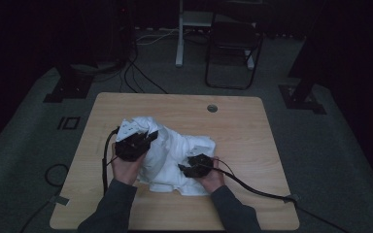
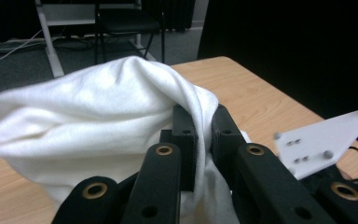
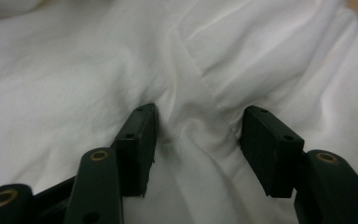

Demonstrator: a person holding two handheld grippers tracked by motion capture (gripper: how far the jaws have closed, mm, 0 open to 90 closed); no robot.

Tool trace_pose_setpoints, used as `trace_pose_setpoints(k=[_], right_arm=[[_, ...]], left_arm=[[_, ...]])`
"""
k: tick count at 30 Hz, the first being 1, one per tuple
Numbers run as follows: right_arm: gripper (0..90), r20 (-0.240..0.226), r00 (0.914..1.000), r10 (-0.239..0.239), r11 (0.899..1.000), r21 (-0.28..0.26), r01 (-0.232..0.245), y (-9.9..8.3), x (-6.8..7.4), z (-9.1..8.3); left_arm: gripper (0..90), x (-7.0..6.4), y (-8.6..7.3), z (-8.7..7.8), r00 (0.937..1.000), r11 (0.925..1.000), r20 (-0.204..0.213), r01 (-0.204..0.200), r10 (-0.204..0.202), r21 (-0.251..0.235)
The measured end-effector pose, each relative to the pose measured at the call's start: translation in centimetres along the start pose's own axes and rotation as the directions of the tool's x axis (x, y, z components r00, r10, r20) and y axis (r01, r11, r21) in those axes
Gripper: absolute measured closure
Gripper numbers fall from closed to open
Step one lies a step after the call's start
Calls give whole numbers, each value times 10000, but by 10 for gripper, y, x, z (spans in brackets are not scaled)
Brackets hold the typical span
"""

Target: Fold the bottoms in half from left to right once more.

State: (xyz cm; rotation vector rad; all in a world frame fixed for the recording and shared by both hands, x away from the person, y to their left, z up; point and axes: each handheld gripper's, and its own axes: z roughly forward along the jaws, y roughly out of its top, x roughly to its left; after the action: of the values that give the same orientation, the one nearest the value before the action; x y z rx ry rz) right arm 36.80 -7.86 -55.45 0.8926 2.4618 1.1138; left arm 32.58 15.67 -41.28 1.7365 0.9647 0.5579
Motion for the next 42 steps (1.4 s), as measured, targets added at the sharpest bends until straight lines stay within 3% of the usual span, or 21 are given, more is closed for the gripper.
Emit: trace_pose_setpoints(k=[2, 5, 6, 7, 10, 16, 17, 18, 20, 22, 24, 25, 29, 34, 35, 37, 39, 42], right_arm=[[399, -347, 9990, -289, 9994, -191, 283, 5, 1, -3], [398, -221, 9997, -116, 9946, -1038, 93, 1, -10, -27], [398, -221, 9997, -116, 9946, -1038, 93, 1, -10, -27], [400, 434, 9981, 443, 9894, -1404, -378, -7, -31, -52], [403, 969, 9893, 1087, 9857, -1395, -946, -17, -53, -69], [402, 1342, 9760, 1716, 9763, -1560, -1502, -33, -74, -83], [402, 1342, 9760, 1716, 9763, -1560, -1502, -33, -74, -83], [396, 1399, 9729, 1843, 9736, -1613, -1612, -34, -77, -86], [393, 1373, 9736, 1821, 9721, -1739, -1573, -33, -78, -90], [386, 1092, 9752, 1926, 9644, -2045, -1676, -31, -78, -95], [386, 980, 9766, 1914, 9620, -2162, -1668, -30, -78, -97], [369, 636, 9825, 1750, 9581, -2410, -1551, -26, -75, -102], [348, 121, 9942, 1072, 9616, -2552, -1006, -20, -64, -106], [356, -367, 9974, 612, 9689, -2379, -682, -13, -56, -96], [504, -388, 9982, 455, 9779, -2024, -525, -10, -55, -86], [732, -193, 9994, 291, 9862, -1626, -319, -8, -56, -75], [818, 91, 9984, 565, 9882, -1429, -546, -7, -61, -68], [842, 275, 9924, 1203, 9816, -1525, -1148, -8, -70, -65]], left_arm=[[837, -5, -1, 4, 9997, 9996, 8, -253, 253, 142], [837, -14, -4, 9, 9983, 9979, 75, -581, 580, 271], [836, -14, -4, 9, 9983, 9979, 75, -581, 580, 271], [836, -24, -7, 18, 9964, 9961, 338, -790, 777, 380], [835, -40, -13, 34, 9930, 9925, 617, -1048, 1010, 625], [832, -77, -45, 83, 9829, 9790, 1403, -1397, 1190, 1484], [831, -77, -45, 83, 9829, 9790, 1403, -1397, 1190, 1484], [830, -86, -59, 97, 9795, 9728, 1635, -1470, 1179, 1791], [828, -92, -75, 111, 9768, 9652, 1868, -1450, 1046, 2176], [825, -95, -92, 123, 9751, 9520, 1992, -1493, 970, 2672], [824, -95, -92, 123, 9751, 9520, 1992, -1493, 970, 2672], [822, -95, -105, 130, 9751, 9543, 2066, -1356, 809, 2664], [818, -91, -102, 128, 9748, 9575, 2155, -1155, 581, 2641], [789, -93, -102, 127, 9746, 9558, 2142, -1227, 653, 2671], [767, -94, -101, 127, 9739, 9562, 2183, -1208, 622, 2667], [701, -94, -95, 120, 9695, 9583, 2387, -1196, 563, 2597], [622, -95, -87, 108, 9671, 9649, 2479, -1175, 574, 2347], [578, -92, -65, 79, 9588, 9815, 2807, -928, 428, 1674]])
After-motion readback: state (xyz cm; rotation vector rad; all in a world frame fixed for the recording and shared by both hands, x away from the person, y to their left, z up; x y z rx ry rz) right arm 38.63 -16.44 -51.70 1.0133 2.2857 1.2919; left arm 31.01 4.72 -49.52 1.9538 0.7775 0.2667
